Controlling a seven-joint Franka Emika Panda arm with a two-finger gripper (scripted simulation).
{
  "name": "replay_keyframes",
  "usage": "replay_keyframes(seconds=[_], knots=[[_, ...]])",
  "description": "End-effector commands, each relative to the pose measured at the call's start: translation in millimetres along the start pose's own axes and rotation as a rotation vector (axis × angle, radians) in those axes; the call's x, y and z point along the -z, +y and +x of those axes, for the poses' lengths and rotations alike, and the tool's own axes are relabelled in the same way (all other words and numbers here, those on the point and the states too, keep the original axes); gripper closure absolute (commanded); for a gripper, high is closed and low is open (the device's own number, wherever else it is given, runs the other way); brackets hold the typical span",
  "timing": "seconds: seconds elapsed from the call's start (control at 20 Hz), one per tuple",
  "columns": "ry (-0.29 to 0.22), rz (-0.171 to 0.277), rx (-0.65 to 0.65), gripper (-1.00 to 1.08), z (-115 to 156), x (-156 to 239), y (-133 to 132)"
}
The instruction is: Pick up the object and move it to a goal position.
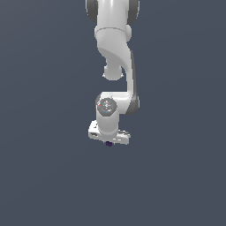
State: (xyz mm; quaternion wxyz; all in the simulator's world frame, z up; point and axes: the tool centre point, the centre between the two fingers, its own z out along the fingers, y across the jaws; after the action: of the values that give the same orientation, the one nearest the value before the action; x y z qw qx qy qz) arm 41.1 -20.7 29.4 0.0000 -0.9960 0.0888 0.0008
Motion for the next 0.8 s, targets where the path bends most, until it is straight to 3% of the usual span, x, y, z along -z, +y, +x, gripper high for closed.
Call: replay_keyframes(seconds=[0.0,0.35,0.75], knots=[[0.001,0.0,-0.001,1.08,-0.4,8.5,6.0],[0.001,0.001,-0.001,1.08,-5.7,50.9,36.3],[0.001,0.001,-0.001,1.08,-15.0,130.3,92.4]])
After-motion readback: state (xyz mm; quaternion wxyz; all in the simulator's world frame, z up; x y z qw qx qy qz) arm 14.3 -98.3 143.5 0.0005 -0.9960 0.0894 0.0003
